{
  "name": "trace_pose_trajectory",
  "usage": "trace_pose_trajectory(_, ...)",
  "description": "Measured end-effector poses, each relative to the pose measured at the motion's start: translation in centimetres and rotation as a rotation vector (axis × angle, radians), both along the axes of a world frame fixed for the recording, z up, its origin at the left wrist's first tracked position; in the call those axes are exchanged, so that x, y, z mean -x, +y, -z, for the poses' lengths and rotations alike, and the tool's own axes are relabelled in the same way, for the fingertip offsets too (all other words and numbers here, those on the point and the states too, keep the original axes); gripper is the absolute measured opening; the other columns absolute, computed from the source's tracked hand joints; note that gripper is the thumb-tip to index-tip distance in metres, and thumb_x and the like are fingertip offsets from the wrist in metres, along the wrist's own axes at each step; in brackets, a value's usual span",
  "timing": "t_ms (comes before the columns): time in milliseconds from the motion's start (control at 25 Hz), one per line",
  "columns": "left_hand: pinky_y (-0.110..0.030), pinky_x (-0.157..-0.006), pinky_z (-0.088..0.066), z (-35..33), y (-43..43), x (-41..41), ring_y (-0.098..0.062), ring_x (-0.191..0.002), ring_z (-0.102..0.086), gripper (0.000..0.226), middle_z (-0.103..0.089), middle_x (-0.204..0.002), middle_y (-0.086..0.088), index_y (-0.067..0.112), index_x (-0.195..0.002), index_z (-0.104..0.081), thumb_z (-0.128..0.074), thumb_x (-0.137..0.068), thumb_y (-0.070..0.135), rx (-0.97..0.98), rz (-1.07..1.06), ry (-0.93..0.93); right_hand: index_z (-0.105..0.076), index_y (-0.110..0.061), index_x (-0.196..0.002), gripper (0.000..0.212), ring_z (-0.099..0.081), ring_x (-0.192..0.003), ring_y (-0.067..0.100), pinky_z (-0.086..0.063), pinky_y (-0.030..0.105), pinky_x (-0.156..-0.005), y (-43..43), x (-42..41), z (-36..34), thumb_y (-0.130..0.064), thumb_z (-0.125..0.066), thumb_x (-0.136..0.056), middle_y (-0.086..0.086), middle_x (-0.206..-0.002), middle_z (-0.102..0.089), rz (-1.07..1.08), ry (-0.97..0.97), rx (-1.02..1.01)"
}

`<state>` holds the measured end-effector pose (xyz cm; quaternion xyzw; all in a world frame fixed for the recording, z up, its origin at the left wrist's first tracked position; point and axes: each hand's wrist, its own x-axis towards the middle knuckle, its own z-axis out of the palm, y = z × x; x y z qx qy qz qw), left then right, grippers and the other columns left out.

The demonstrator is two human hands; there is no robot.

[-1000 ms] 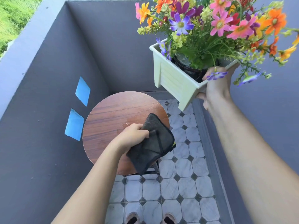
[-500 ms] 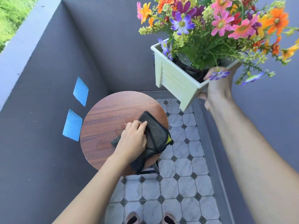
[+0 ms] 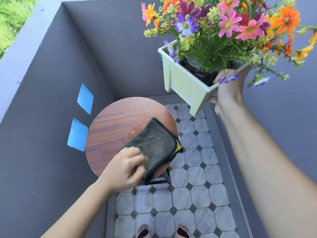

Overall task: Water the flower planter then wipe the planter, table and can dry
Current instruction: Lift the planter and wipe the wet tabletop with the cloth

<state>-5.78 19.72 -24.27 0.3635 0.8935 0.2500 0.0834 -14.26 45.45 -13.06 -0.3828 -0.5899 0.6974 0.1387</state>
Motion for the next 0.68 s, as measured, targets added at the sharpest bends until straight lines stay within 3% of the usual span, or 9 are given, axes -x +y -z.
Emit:
trace_pose_trajectory(40, -0.029, -0.09, -0.045, 0.2, 1.2, 1.1, -0.014, -0.098, -0.058, 0.03, -0.069, -0.101, -0.003, 0.012, -0.101, -0.069, -0.044, -0.088, 0.023, -0.017, -0.036, 0.003, -0.031, -0.021, -0.063, 0.017, -0.026, -0.064, 0.018, -0.034, 0.039, -0.065, -0.2, 0.0, -0.2, -0.022, -0.043, -0.052, -0.001, -0.069, -0.028, 0.0, -0.003, 0.001)
trace_pose_trajectory(80, -0.028, -0.104, -0.039, 0.9, 2.2, 2.1, -0.017, -0.123, -0.051, 0.042, -0.062, -0.127, -0.004, 0.012, -0.122, -0.061, -0.036, -0.095, 0.031, 0.031, -0.036, 0.027, -0.031, -0.021, -0.064, 0.017, -0.026, -0.066, 0.018, -0.033, 0.039, -0.066, -0.4, 0.1, -0.1, -0.022, -0.045, -0.055, -0.001, -0.068, -0.028, 0.006, -0.003, -0.004)
trace_pose_trajectory(160, -0.038, -0.114, -0.028, 2.8, 3.4, 2.9, -0.021, -0.14, -0.026, 0.057, -0.038, -0.149, -0.003, 0.015, -0.141, -0.039, -0.016, -0.098, 0.044, 0.271, 0.039, 0.096, -0.031, -0.021, -0.063, 0.017, -0.027, -0.073, 0.021, -0.032, 0.039, -0.069, -0.6, 0.1, 0.0, -0.021, -0.047, -0.065, 0.0, -0.07, -0.03, 0.018, -0.018, 0.007)
trace_pose_trajectory(240, -0.044, -0.113, -0.023, 4.3, 3.6, 2.3, -0.024, -0.14, -0.02, 0.059, -0.033, -0.152, -0.004, 0.02, -0.145, -0.03, -0.011, -0.097, 0.048, 0.439, 0.086, 0.11, -0.031, -0.022, -0.06, 0.016, -0.028, -0.075, 0.021, -0.032, 0.039, -0.069, -0.6, 0.2, 0.0, -0.02, -0.046, -0.066, 0.0, -0.072, -0.032, 0.022, -0.023, 0.005)
trace_pose_trajectory(440, -0.04, -0.111, -0.013, 4.5, 5.0, 0.9, -0.018, -0.142, -0.013, 0.052, -0.023, -0.154, 0.008, 0.034, -0.146, -0.025, -0.012, -0.097, 0.05, 0.401, 0.168, 0.118, -0.044, -0.017, -0.039, 0.037, -0.032, -0.07, 0.019, -0.036, 0.04, -0.069, -0.1, 0.9, 0.9, -0.011, -0.046, -0.075, -0.003, -0.063, -0.039, 0.026, -0.052, -0.02)
trace_pose_trajectory(560, -0.04, -0.118, -0.002, 4.5, 8.0, 3.5, -0.011, -0.143, 0.011, 0.056, 0.008, -0.152, 0.015, 0.036, -0.148, -0.007, -0.009, -0.094, 0.049, 0.354, -0.091, 0.03, -0.037, -0.021, -0.053, 0.026, -0.032, -0.072, 0.02, -0.036, 0.041, -0.071, -0.4, 1.1, 1.2, -0.015, -0.048, -0.075, 0.0, -0.069, -0.035, 0.069, -0.045, -0.02)
trace_pose_trajectory(680, -0.04, -0.117, 0.001, 4.5, 8.9, 5.9, -0.013, -0.146, 0.01, 0.054, 0.009, -0.158, 0.011, 0.032, -0.149, -0.001, -0.015, -0.098, 0.044, 0.377, -0.332, -0.044, -0.04, -0.019, -0.042, 0.033, -0.029, -0.069, 0.019, -0.034, 0.04, -0.071, -0.4, 1.1, 1.2, -0.017, -0.047, -0.074, -0.002, -0.064, -0.035, 0.044, -0.041, -0.019)
